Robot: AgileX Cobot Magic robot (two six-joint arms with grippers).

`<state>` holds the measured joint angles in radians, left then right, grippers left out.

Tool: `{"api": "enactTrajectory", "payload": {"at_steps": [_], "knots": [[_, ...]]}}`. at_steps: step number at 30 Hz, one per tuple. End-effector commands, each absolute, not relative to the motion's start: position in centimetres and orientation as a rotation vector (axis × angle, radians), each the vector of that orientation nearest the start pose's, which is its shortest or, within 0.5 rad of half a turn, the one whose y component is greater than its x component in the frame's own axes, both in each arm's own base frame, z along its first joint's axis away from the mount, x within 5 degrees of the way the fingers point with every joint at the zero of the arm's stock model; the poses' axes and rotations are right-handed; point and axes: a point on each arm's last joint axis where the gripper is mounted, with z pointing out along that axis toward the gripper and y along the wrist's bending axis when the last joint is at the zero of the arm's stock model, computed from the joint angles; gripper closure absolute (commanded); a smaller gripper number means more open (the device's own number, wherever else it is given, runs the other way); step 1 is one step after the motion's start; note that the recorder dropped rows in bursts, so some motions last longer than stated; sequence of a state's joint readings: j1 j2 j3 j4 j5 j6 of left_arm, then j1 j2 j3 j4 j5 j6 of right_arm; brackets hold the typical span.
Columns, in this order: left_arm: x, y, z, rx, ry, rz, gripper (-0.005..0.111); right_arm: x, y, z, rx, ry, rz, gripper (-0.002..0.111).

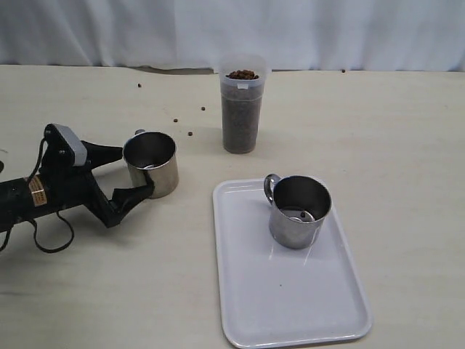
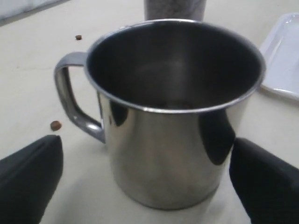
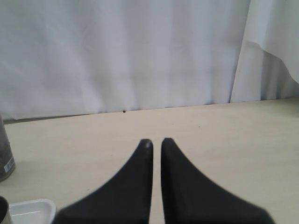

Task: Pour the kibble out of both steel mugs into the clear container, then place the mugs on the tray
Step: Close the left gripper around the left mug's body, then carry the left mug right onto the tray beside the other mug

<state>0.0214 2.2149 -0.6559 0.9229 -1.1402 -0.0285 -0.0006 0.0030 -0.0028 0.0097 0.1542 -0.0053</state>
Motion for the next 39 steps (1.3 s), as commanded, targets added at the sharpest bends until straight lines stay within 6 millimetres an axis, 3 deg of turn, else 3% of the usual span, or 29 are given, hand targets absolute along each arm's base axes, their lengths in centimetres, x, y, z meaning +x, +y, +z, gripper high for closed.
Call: {"api": "enactTrajectory", "payload": {"at_steps": [1, 14, 17, 19, 25, 29, 39], "knots": [[30.8, -7.2, 4.5, 0.912, 1.723, -0.562, 0.030, 5.6, 0.0, 19.9, 0.004, 1.640, -0.005, 0.103], [32.0, -10.2, 4.8, 0.965, 1.673, -0.587, 0.030, 5.6, 0.0, 19.9, 0.004, 1.640, -0.005, 0.103], [32.3, -10.2, 4.9, 0.955, 1.672, -0.578, 0.031, 5.6, 0.0, 19.9, 0.004, 1.640, -0.005, 0.103], [32.5, -10.0, 4.9, 0.926, 1.685, -0.561, 0.040, 5.6, 0.0, 19.9, 0.004, 1.640, -0.005, 0.103], [32.4, -10.1, 4.9, 0.928, 1.677, -0.567, 0.104, 5.6, 0.0, 19.9, 0.004, 1.640, -0.005, 0.103], [31.8, -10.3, 6.2, 1.017, 1.552, -0.661, 0.107, 5.6, 0.0, 19.9, 0.004, 1.640, -0.005, 0.103], [30.0, -11.4, 8.7, 1.195, 1.490, -0.862, 0.107, 5.6, 0.0, 19.9, 0.004, 1.640, -0.005, 0.103]]}}
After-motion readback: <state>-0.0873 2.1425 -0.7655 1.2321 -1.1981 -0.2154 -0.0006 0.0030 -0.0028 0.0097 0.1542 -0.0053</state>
